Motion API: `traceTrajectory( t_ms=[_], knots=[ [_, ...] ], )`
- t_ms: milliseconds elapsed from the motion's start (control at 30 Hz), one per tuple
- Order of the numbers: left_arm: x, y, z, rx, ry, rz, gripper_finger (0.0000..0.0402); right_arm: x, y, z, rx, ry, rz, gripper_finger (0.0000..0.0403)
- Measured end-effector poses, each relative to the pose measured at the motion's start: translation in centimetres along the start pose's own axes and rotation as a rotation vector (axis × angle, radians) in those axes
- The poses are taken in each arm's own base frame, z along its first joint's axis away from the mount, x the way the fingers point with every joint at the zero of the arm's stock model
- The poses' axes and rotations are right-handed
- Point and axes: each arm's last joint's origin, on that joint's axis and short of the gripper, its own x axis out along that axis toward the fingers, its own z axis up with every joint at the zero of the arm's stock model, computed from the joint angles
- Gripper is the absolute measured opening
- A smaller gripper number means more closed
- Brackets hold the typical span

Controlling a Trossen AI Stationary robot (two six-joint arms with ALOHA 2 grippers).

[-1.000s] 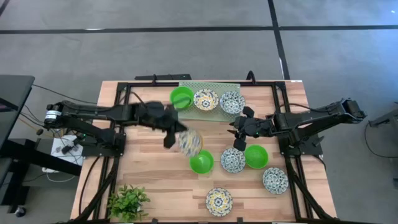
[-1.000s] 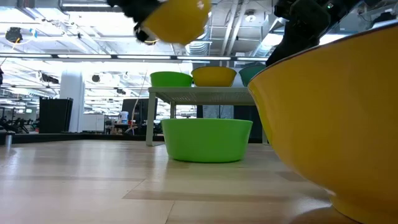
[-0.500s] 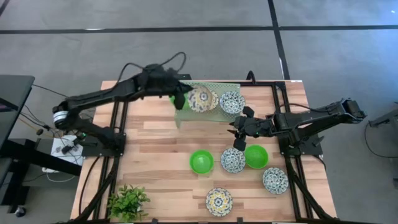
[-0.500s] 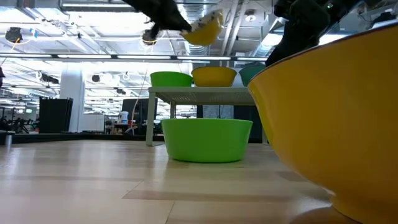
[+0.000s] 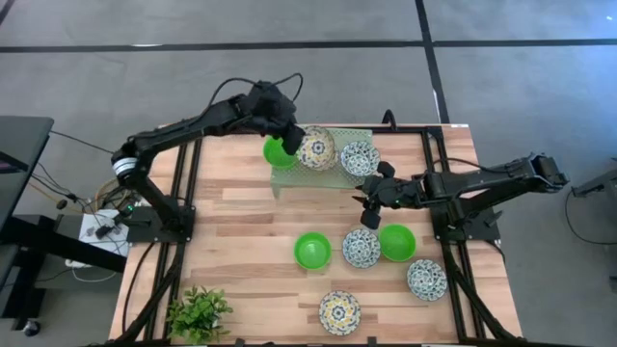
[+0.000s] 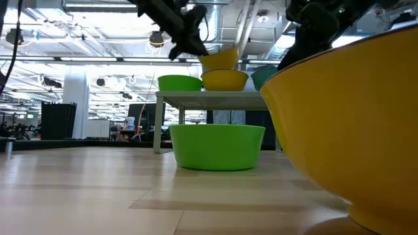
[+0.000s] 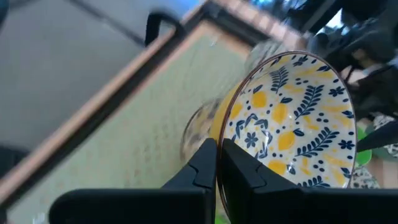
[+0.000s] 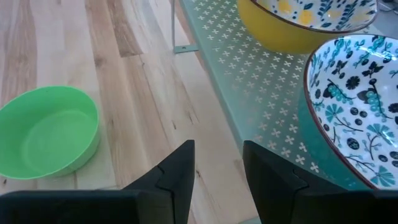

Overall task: Pick & Place Mini bowls
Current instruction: Stack the left yellow bowl on the yellow bowl on the shelf

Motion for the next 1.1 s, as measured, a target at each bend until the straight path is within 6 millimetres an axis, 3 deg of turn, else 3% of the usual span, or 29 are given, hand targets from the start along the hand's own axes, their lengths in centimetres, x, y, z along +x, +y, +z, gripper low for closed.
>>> traceTrajectory(
  t_ms=[133, 1100],
  knots=[
    [1.3, 0.4, -0.6, -0.027, 0.054, -0.035, 0.0012, 0.0, 0.0, 0.0, 0.000, 0.000, 0.001, 0.0132],
    [1.9, 0.5, -0.4, 0.083, 0.025, -0.020, 0.0029, 0.0, 0.0, 0.0, 0.001, -0.001, 0.003, 0.0132]
  ],
)
